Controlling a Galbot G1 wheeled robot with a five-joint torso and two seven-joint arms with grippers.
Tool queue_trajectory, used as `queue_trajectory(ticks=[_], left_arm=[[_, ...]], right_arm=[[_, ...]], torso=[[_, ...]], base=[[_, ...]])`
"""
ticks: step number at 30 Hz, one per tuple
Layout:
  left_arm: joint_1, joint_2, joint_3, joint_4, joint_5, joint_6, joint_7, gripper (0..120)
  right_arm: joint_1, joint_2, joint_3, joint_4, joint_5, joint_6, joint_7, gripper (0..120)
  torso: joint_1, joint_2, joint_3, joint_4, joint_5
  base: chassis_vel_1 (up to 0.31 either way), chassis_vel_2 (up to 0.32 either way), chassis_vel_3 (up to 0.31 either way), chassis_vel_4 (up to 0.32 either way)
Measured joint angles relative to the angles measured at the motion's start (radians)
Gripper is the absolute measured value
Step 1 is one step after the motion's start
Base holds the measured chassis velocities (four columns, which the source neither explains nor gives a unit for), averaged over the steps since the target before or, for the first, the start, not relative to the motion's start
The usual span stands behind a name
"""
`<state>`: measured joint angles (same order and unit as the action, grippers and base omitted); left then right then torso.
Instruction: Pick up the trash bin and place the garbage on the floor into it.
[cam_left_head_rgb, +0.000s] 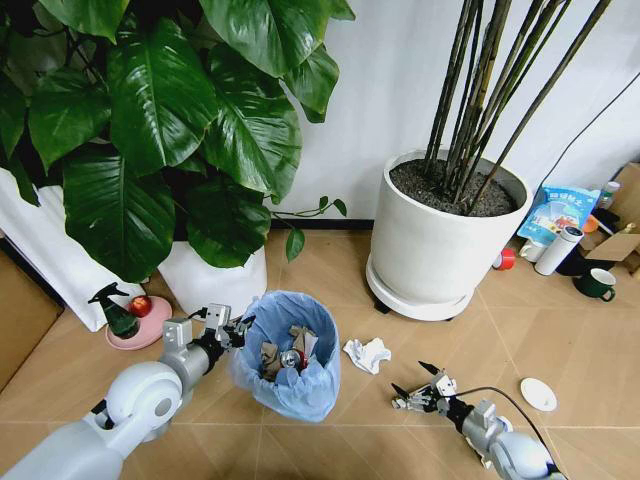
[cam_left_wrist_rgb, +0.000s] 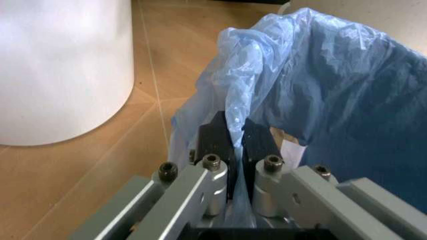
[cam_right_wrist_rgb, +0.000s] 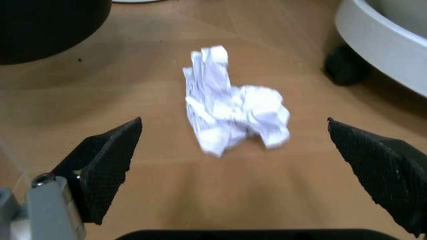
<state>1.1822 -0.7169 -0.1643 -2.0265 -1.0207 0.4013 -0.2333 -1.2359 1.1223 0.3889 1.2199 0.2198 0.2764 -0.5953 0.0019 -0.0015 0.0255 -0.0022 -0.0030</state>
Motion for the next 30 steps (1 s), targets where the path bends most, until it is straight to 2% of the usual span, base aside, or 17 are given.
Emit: queue_trajectory(ticks=[5,8,19,23,27,28,30], left_arm=[[0.000,0.012,0.002,-0.007,-0.003,0.001,-0.001,0],[-0.004,0.022,0.004,-0.007,-0.007,0.001,-0.002,0],[-0.006,0.020,0.006,-0.005,-0.009,0.001,-0.001,0],[-0.009,0.020,0.007,-0.005,-0.010,0.001,-0.001,0],[-0.015,0.019,0.011,-0.003,-0.013,0.002,-0.002,0],[-0.015,0.019,0.011,-0.003,-0.013,0.002,-0.002,0],[-0.016,0.015,0.012,-0.001,-0.013,0.002,-0.003,0]], right_arm=[[0.082,0.005,-0.064,-0.063,0.007,0.002,-0.004,100],[0.168,0.033,-0.120,-0.145,0.007,0.003,-0.008,100],[0.287,0.084,-0.175,-0.285,-0.002,-0.010,-0.017,100],[0.316,0.103,-0.196,-0.319,0.005,-0.018,-0.025,92],[0.344,0.117,-0.222,-0.353,0.016,-0.026,-0.027,74],[0.344,0.117,-0.222,-0.353,0.016,-0.026,-0.027,74],[0.357,0.125,-0.227,-0.371,0.015,-0.026,-0.027,66]], torso=[[0.000,0.000,0.000,0.0000,-0.0002],[0.000,0.000,0.000,0.0001,-0.0002],[0.000,0.000,0.000,-0.0002,-0.0006],[0.000,0.000,0.000,0.0000,-0.0001],[0.000,0.000,0.000,-0.0001,-0.0001],[0.000,0.000,0.000,-0.0001,-0.0001],[0.000,0.000,0.000,-0.0001,-0.0002]], base=[[0.000,0.000,0.000,0.000],[0.000,0.000,0.000,0.000],[0.000,0.000,0.000,0.000],[0.000,0.000,0.000,0.000],[0.000,0.000,0.000,0.000],[0.000,0.000,0.000,0.000],[0.000,0.000,0.000,0.000]])
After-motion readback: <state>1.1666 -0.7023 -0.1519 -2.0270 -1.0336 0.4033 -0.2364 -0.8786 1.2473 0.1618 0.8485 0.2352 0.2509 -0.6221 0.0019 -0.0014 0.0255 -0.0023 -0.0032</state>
